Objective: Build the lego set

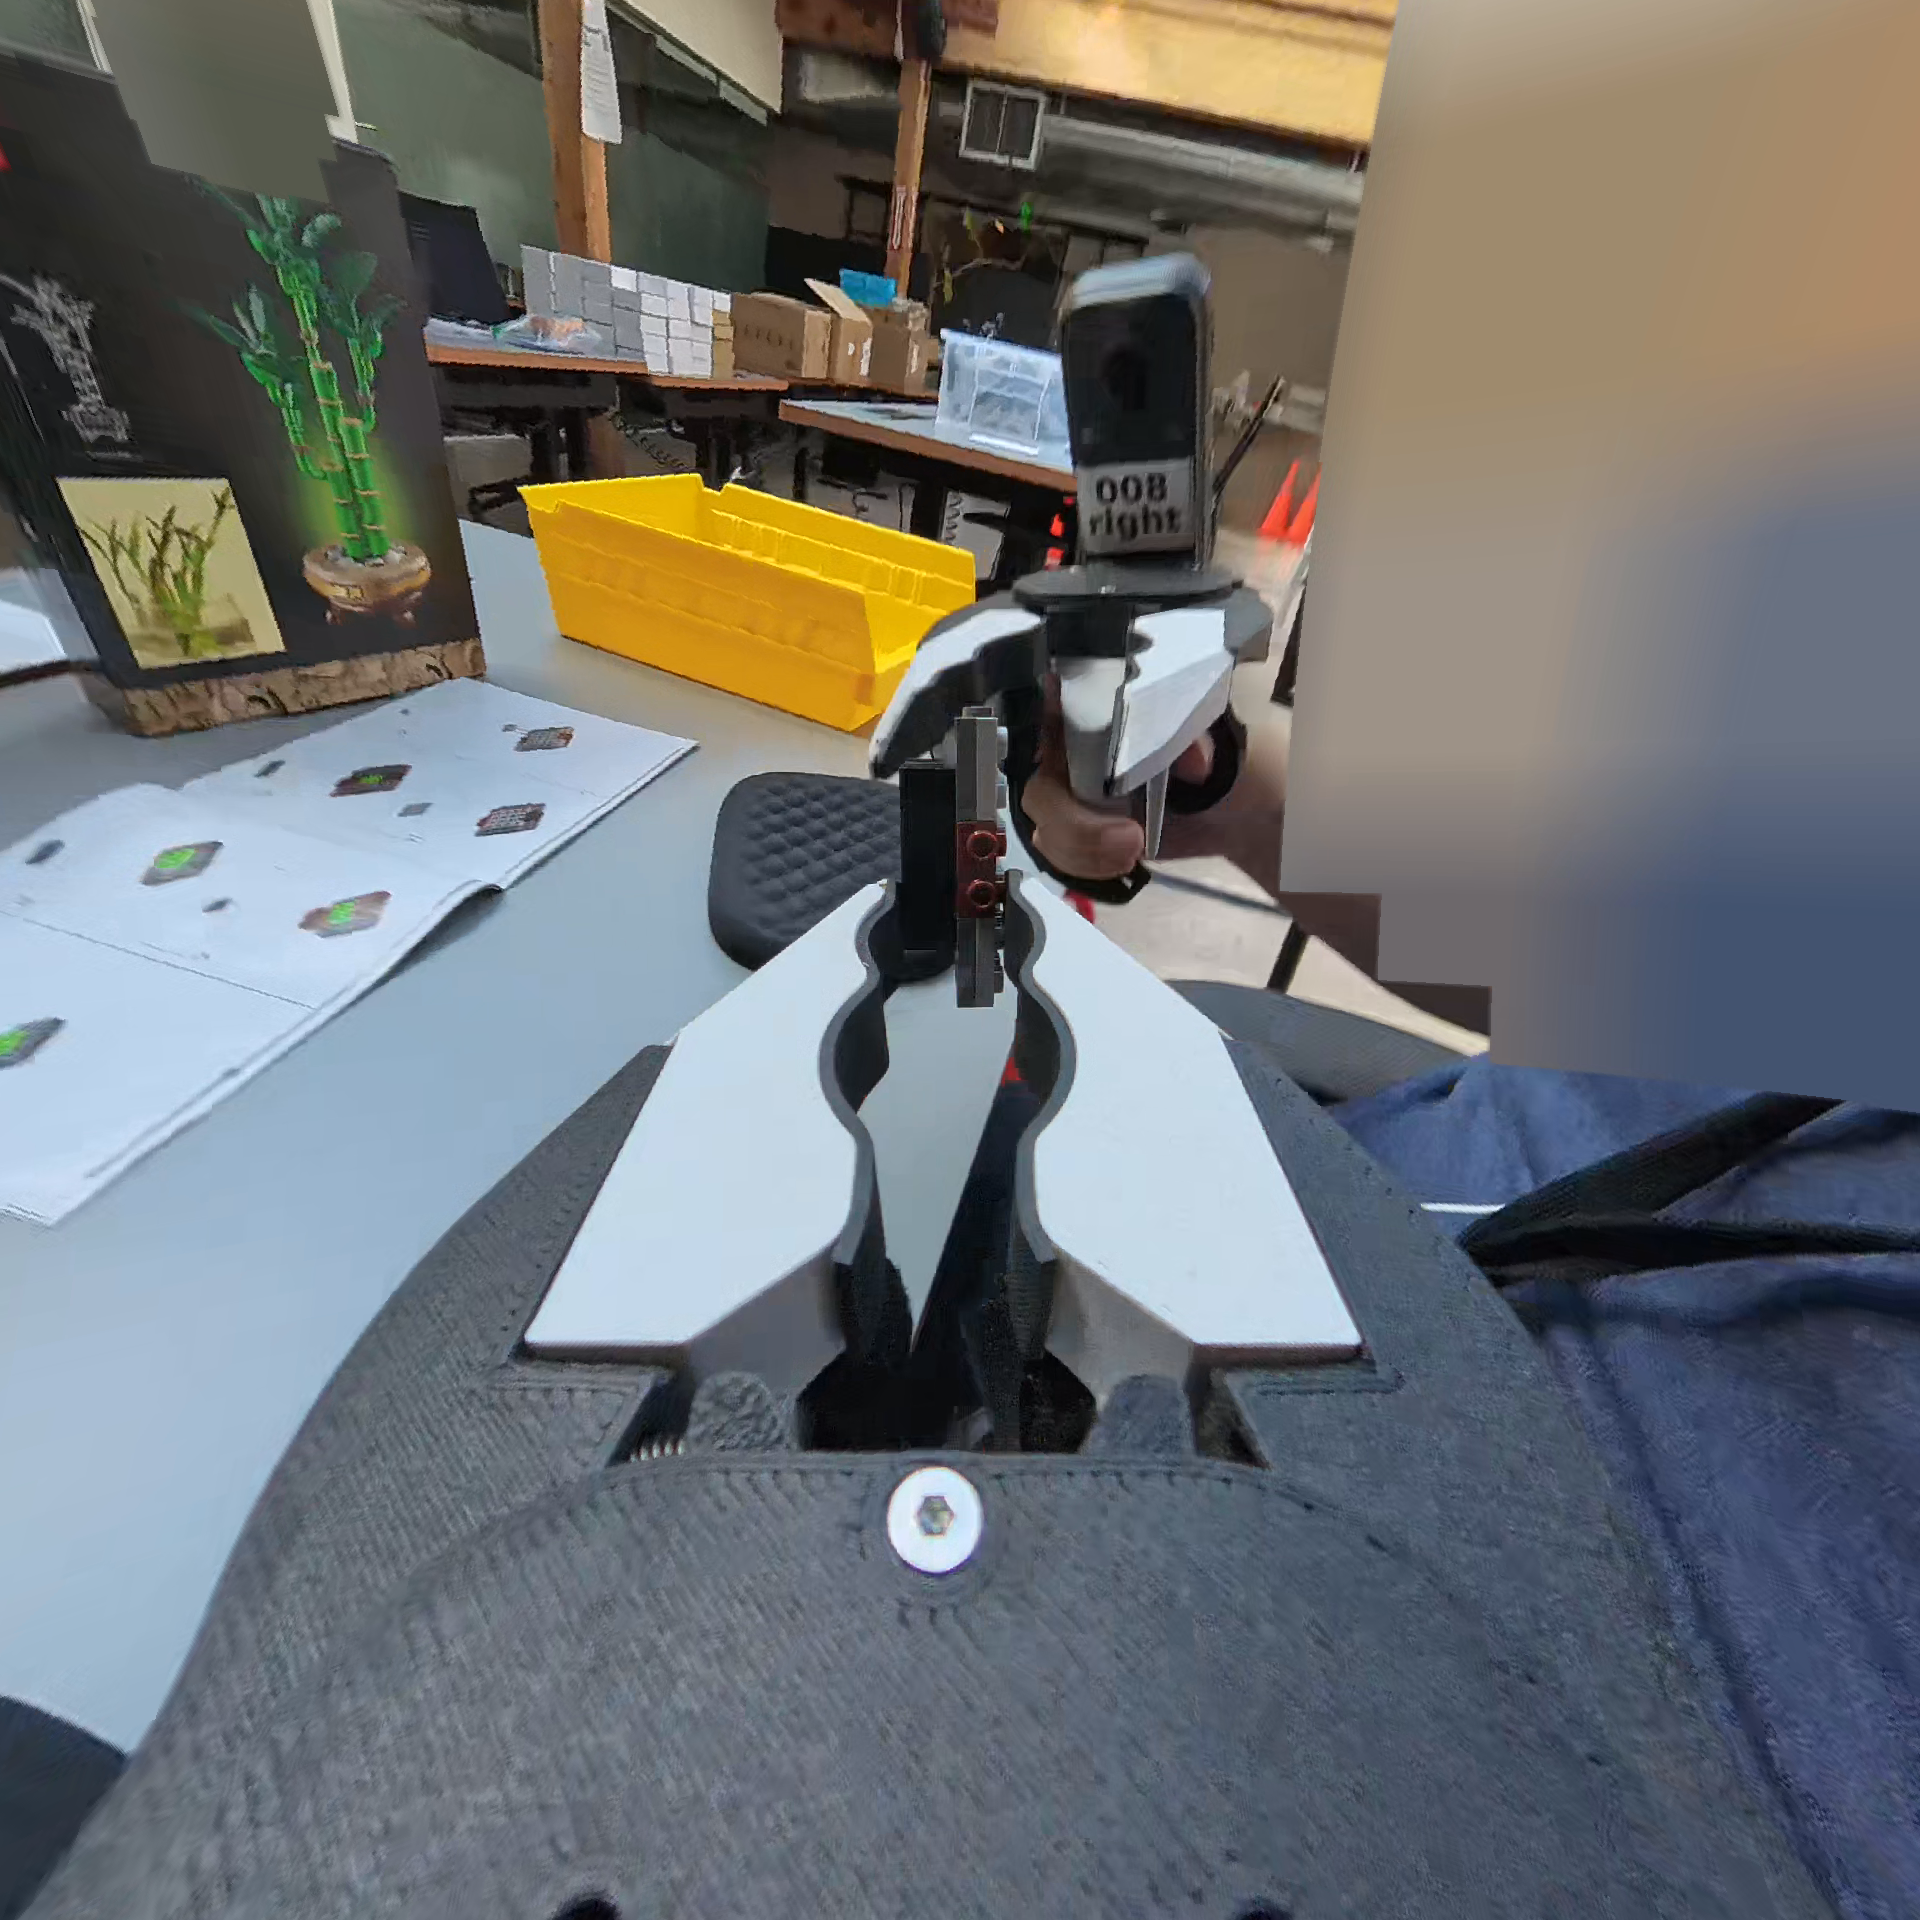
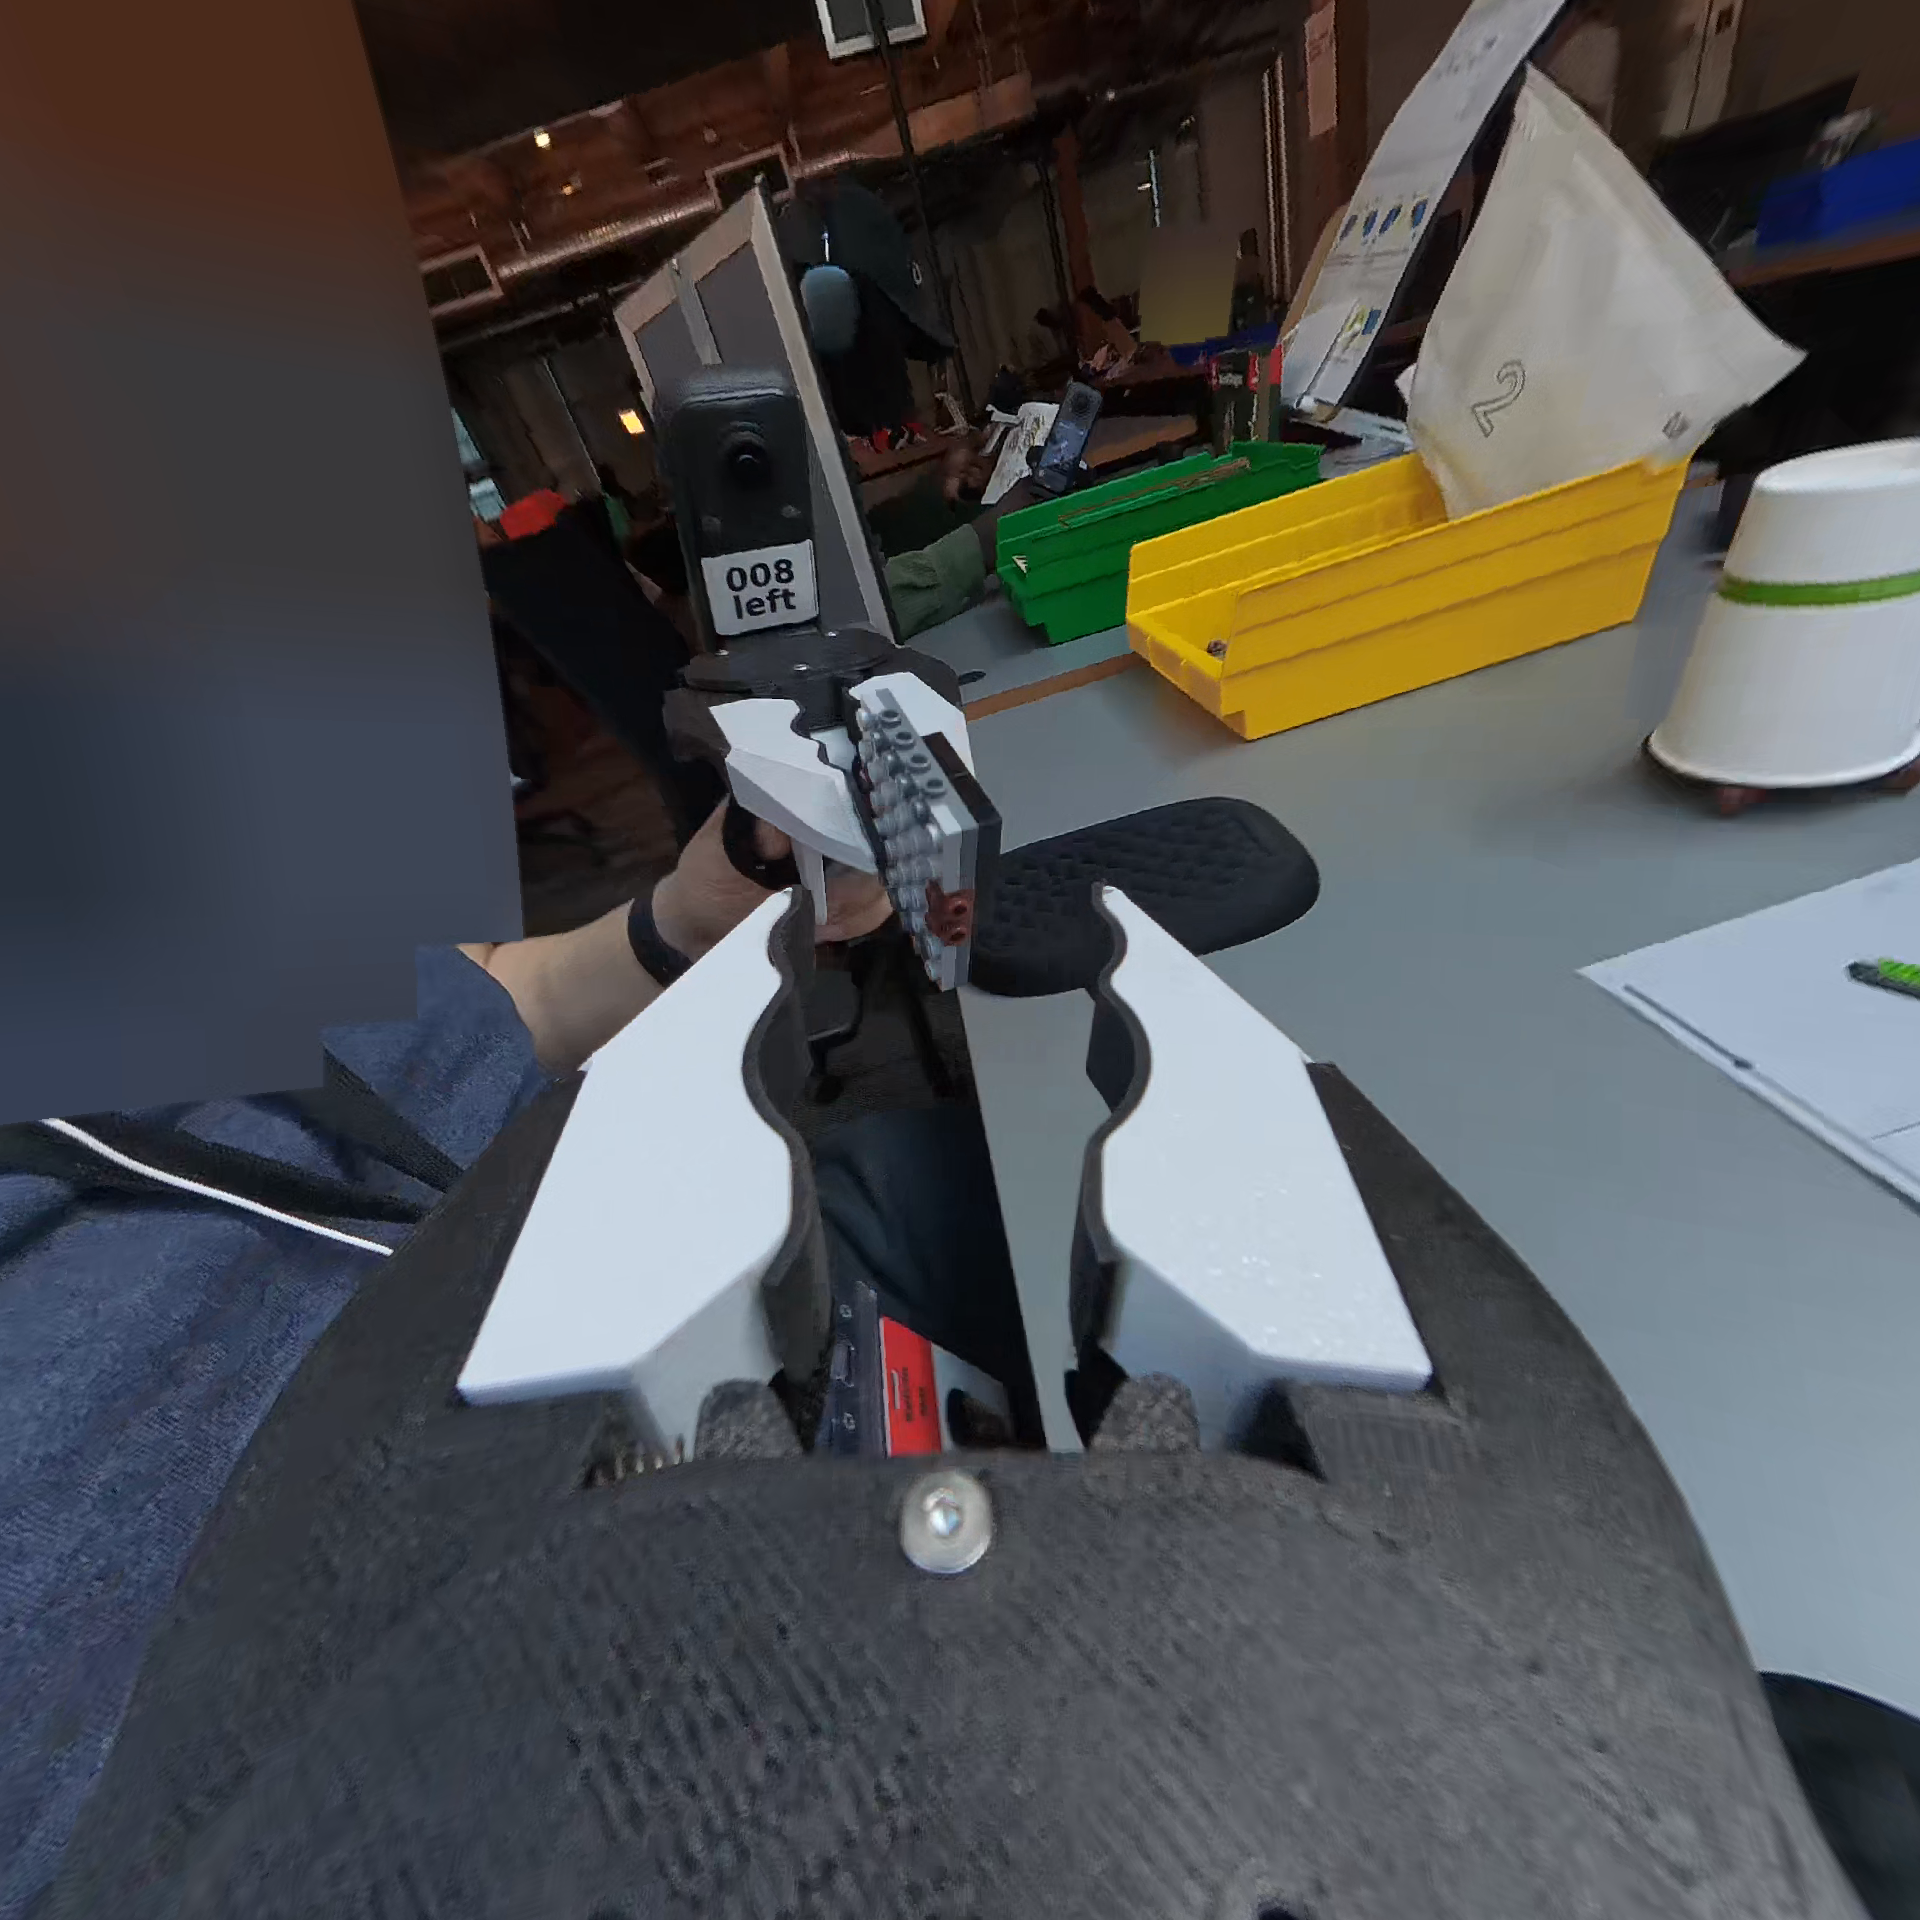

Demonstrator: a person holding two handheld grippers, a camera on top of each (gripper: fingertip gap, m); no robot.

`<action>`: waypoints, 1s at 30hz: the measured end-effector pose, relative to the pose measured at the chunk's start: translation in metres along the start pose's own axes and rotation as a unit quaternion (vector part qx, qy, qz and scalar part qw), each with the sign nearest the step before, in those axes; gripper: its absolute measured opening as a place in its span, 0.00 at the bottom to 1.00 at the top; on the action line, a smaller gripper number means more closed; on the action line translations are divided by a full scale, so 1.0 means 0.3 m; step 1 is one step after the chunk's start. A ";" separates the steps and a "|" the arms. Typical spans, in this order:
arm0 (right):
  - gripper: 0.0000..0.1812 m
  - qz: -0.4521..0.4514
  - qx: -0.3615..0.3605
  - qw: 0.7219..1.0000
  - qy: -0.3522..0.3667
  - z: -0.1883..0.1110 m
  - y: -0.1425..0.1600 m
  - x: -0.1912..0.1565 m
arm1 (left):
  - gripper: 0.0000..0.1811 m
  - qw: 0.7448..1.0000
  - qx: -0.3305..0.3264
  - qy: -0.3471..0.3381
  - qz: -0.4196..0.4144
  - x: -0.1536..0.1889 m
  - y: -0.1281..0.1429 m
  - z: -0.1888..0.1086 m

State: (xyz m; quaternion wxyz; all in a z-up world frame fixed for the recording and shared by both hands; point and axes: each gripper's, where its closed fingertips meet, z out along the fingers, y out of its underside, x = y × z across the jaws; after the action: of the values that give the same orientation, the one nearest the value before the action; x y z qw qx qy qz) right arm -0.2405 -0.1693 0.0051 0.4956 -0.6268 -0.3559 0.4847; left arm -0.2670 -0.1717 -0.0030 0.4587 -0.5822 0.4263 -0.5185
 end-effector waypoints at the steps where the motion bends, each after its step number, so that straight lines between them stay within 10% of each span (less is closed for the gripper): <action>1: 0.29 -0.041 -0.005 0.999 0.001 -0.001 -0.011 -0.016 | 0.09 0.999 -0.021 -0.008 0.044 0.012 0.012 0.003; 12: 0.16 -0.302 -0.127 0.944 -0.036 0.021 0.068 -0.147 | 0.09 0.898 -0.141 -0.044 0.414 0.120 0.075 0.031; 30: 0.11 -0.293 -0.201 0.935 0.004 0.048 0.145 -0.105 | 0.09 0.936 -0.133 0.001 0.326 0.116 0.118 0.026</action>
State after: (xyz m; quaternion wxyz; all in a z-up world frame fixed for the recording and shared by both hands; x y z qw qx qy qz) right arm -0.2644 -0.2056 -0.0294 0.4804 -0.5828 -0.6123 0.2337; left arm -0.2565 -0.2123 -0.0305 0.5206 -0.4662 0.6582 -0.2799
